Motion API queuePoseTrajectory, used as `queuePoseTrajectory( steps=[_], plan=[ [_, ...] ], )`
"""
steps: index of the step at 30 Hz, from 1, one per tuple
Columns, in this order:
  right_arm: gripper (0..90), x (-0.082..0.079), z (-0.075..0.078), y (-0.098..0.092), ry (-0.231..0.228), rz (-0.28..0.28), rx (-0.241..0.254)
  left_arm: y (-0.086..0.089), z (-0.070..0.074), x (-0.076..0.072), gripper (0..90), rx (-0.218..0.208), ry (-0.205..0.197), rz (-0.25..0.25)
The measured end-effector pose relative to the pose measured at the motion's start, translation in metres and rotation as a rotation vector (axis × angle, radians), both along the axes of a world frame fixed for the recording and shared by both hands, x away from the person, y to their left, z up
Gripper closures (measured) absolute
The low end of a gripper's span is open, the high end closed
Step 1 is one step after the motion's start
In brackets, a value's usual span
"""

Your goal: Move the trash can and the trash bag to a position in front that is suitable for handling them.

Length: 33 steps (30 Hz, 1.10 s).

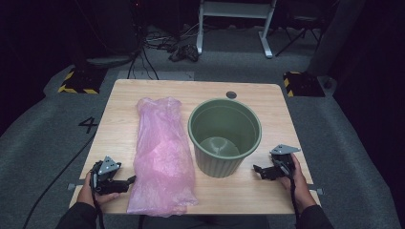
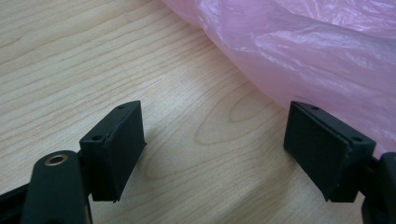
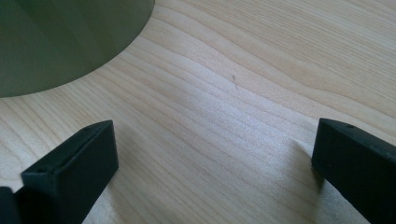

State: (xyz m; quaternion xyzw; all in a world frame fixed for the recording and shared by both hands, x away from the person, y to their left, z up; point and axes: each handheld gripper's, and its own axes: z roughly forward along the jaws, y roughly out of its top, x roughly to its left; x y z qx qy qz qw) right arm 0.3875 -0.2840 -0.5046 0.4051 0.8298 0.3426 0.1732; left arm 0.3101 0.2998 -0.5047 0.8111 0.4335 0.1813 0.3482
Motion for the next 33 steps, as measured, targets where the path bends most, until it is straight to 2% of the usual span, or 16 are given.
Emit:
queuePoseTrajectory(
  steps=[7, 11, 15, 18, 19, 20, 23, 24, 28, 33],
  plan=[
    [0.6, -0.001, 0.0, 0.0, -0.005, 0.002, -0.002, 0.001, 0.0, -0.001, 20.2, 0.004, -0.003, 0.002],
    [6.6, -0.004, 0.001, 0.001, -0.037, 0.015, -0.008, 0.001, 0.0, -0.001, 20.2, 0.002, -0.001, 0.002],
    [15.4, -0.007, 0.004, 0.0, -0.03, 0.003, 0.003, 0.001, 0.0, -0.001, 20.1, 0.002, -0.001, 0.003],
    [15.9, -0.01, 0.006, 0.003, -0.04, 0.002, 0.007, 0.001, 0.0, -0.001, 20.1, 0.002, -0.002, 0.002],
    [15.4, -0.014, 0.01, 0.009, -0.039, 0.049, 0.033, 0.001, 0.0, -0.001, 20.1, 0.002, -0.001, 0.002],
    [15.4, -0.014, 0.01, 0.009, -0.039, 0.049, 0.033, 0.001, 0.0, -0.001, 20.1, 0.002, -0.001, 0.002],
    [16.0, -0.023, 0.017, 0.022, -0.073, 0.095, 0.056, 0.001, 0.0, -0.001, 20.1, 0.002, -0.001, 0.001],
    [16.1, -0.028, 0.02, 0.029, -0.076, 0.124, 0.078, 0.001, 0.0, -0.001, 20.1, 0.002, -0.001, 0.001],
    [15.9, -0.036, 0.023, 0.041, -0.08, 0.16, 0.093, 0.001, 0.0, -0.001, 20.1, 0.002, -0.001, 0.002],
    [15.3, -0.04, 0.026, 0.051, -0.074, 0.166, 0.126, 0.001, 0.0, -0.001, 20.1, 0.002, -0.001, 0.002]
  ],
)
